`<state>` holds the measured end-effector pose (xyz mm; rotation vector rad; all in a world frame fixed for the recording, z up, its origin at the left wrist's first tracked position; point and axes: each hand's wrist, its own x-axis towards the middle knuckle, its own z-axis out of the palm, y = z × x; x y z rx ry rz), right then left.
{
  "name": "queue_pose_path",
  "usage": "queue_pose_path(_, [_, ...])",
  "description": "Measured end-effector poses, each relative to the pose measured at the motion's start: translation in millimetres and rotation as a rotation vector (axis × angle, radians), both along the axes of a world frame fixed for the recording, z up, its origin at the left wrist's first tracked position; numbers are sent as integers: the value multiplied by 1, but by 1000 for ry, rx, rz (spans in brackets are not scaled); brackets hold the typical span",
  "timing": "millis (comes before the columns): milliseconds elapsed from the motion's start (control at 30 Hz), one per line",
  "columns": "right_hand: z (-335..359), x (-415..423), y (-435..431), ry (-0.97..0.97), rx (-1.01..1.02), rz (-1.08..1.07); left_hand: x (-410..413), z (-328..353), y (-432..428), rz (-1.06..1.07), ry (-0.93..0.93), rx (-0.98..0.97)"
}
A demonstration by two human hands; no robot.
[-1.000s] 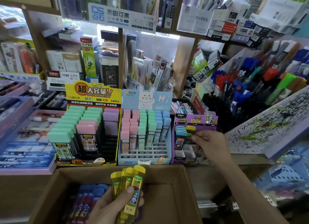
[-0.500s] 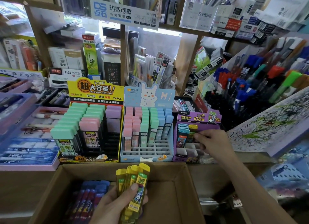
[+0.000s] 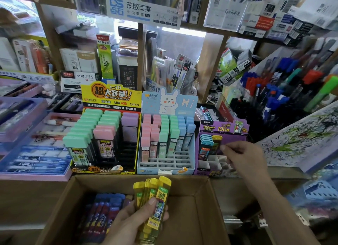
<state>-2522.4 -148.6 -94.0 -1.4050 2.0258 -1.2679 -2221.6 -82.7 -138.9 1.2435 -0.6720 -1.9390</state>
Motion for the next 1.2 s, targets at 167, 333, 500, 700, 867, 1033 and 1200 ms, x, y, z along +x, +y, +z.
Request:
queue_pose_path(167, [3, 32, 33, -112, -22, 74, 2, -2, -1, -10, 20, -10])
queue_pose_path(333, [-9, 90, 59, -343, 309, 368, -3, 7, 2, -5, 32, -27])
queue_pose_path(500, [-25, 114, 62, -471, 413, 423, 0, 0, 0, -36, 34, -16])
queue_pose_path(700, [-26, 111, 60, -607, 349, 386, 2, -3, 1, -60, 34, -2])
queue_pose_path(867, [-11, 87, 58, -672, 210, 293, 2, -10, 1, 3, 106, 70])
queue_pose_path(1033, [10, 48, 53, -561, 26, 179, 1, -12, 1, 10, 122, 44])
queue_pose_path(1200, [27, 12, 46, -358, -125, 62, 1, -12, 0, -3, 150, 70])
